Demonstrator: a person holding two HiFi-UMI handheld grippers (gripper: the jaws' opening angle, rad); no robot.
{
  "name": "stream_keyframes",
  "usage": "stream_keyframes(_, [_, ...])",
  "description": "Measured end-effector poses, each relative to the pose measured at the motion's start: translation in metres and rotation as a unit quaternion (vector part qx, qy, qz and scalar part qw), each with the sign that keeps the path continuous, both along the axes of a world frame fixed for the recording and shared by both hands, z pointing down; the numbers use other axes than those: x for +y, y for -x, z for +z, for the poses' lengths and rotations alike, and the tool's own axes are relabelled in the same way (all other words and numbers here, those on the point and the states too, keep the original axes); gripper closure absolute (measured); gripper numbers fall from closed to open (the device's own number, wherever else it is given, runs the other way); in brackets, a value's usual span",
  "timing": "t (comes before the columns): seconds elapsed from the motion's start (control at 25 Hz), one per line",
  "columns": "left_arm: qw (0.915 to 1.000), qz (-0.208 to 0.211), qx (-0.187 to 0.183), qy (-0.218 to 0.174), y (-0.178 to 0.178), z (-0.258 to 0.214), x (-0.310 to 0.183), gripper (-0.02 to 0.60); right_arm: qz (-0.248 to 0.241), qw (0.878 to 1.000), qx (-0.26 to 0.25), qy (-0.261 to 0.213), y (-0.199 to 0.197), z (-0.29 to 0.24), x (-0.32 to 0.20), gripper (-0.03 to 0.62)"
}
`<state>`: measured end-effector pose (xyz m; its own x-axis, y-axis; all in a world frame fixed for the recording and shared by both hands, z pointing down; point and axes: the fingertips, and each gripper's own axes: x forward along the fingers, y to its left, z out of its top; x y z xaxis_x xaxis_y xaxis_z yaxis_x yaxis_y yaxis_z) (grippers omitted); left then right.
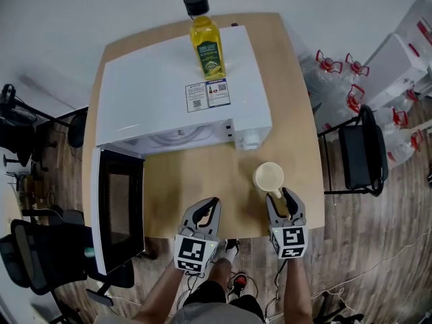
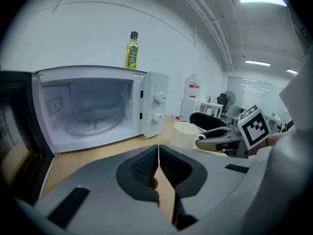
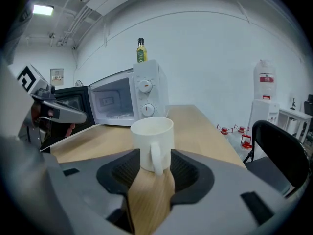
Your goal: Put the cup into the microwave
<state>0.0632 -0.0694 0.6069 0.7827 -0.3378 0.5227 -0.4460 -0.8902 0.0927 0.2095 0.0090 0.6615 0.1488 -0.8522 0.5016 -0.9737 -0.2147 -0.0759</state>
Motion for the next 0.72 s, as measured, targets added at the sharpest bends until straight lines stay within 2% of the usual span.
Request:
stream_keyframes(0.12, [1.0000,0.000,0.000,0.001,-0.001,0.003,-0.003,0.552,0.000,1.000,0.003,0.002,0.000,0.002,-0.001,0.414])
stream_keyframes(0.32, [1.0000,0.001,-0.002,0.003,0.000,0.009,-0.005,0.552,-0.003,1.000,0.011,0.006,0.000,0.004,-0.001,0.532])
stream_keyframes(0.72, [1.0000,-0.002,-0.001,0.003,0.001,0.008,-0.014,0.552,0.004,0.999,0.037,0.001,0.000,0.002,-0.003,0.543])
